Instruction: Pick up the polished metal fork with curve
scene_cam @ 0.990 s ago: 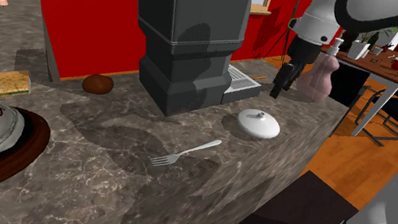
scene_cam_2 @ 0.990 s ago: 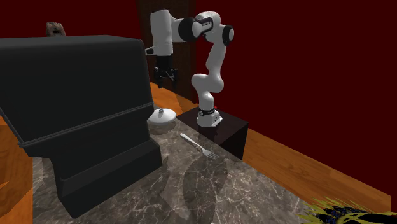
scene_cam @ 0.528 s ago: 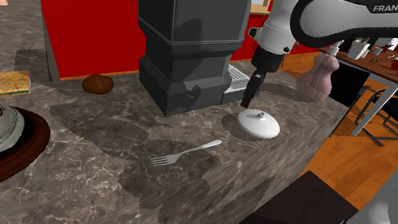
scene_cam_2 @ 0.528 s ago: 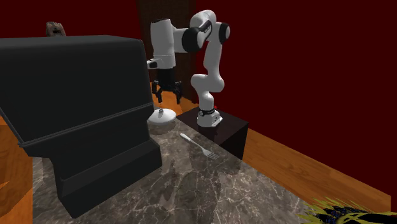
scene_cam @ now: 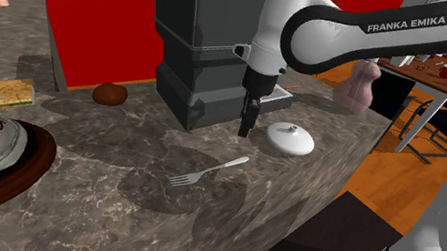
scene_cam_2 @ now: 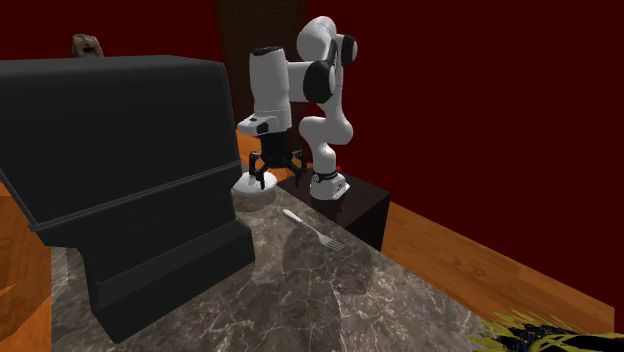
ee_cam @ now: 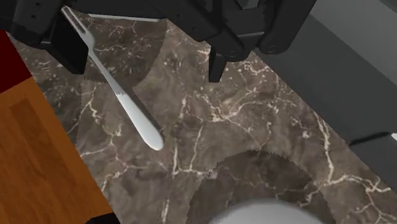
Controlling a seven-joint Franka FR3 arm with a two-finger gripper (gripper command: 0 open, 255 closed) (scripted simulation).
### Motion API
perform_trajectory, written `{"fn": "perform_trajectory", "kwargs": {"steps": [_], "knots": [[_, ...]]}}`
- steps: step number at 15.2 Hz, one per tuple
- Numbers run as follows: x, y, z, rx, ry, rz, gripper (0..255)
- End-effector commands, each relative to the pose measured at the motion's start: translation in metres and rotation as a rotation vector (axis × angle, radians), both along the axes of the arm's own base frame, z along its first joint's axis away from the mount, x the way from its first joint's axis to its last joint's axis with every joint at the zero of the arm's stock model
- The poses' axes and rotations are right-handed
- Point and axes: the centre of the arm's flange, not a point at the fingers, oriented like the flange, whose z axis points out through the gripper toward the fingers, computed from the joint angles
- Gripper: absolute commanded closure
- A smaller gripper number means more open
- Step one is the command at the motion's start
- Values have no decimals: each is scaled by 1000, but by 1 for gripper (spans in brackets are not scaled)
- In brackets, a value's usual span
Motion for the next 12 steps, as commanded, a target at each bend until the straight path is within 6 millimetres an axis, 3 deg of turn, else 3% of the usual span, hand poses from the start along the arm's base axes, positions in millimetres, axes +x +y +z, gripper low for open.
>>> {"fn": "perform_trajectory", "kwargs": {"steps": [1, 10, 12], "knots": [[1, 24, -9, -3, -3, 82, 0], [-14, 133, -55, -16, -16, 438, 0], [-18, 143, -65, -18, -17, 474, 0]]}}
